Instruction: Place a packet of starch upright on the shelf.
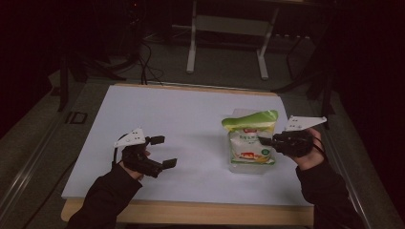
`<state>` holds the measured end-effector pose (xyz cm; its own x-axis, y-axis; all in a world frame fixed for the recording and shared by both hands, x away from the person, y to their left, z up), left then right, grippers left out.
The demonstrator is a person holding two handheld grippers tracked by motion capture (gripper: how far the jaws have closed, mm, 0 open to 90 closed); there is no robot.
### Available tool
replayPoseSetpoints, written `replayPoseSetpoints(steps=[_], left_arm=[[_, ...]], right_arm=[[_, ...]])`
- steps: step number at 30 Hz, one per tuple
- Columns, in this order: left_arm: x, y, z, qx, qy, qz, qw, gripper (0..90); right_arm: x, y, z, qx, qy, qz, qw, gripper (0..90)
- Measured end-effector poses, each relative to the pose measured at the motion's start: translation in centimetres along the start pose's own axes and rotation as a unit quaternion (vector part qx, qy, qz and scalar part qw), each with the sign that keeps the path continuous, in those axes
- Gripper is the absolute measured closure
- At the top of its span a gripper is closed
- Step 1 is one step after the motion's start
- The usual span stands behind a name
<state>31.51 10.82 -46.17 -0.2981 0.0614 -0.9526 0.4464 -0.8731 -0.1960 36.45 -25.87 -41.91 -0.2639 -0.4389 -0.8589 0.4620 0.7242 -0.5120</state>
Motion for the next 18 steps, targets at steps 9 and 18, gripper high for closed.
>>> replayPoseSetpoints(steps=[9, 18], left_arm=[[0.9, -0.1, -0.3, -0.003, -0.005, -0.006, 1.0000, 0.1], [2.1, -0.2, -0.6, -0.009, -0.004, -0.014, 0.9999, 0.1]], right_arm=[[4.1, 1.0, 1.0, -0.011, 0.057, 0.025, 0.9980, 83.2], [7.1, 1.5, 1.9, 0.001, 0.080, 0.019, 0.9967, 83.0]])
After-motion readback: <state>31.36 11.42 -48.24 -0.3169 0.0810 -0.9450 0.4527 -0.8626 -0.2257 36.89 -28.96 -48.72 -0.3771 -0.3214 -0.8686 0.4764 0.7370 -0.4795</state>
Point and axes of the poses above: each handheld gripper's, and its own axes: y roughly forward along the jaws, x roughly out of its underside, z roughly to its right, the point moved 6 cm from there along y, roughly forward along the jaws, and after that the axes turned 6 degrees about z, right-handed, at the moved point
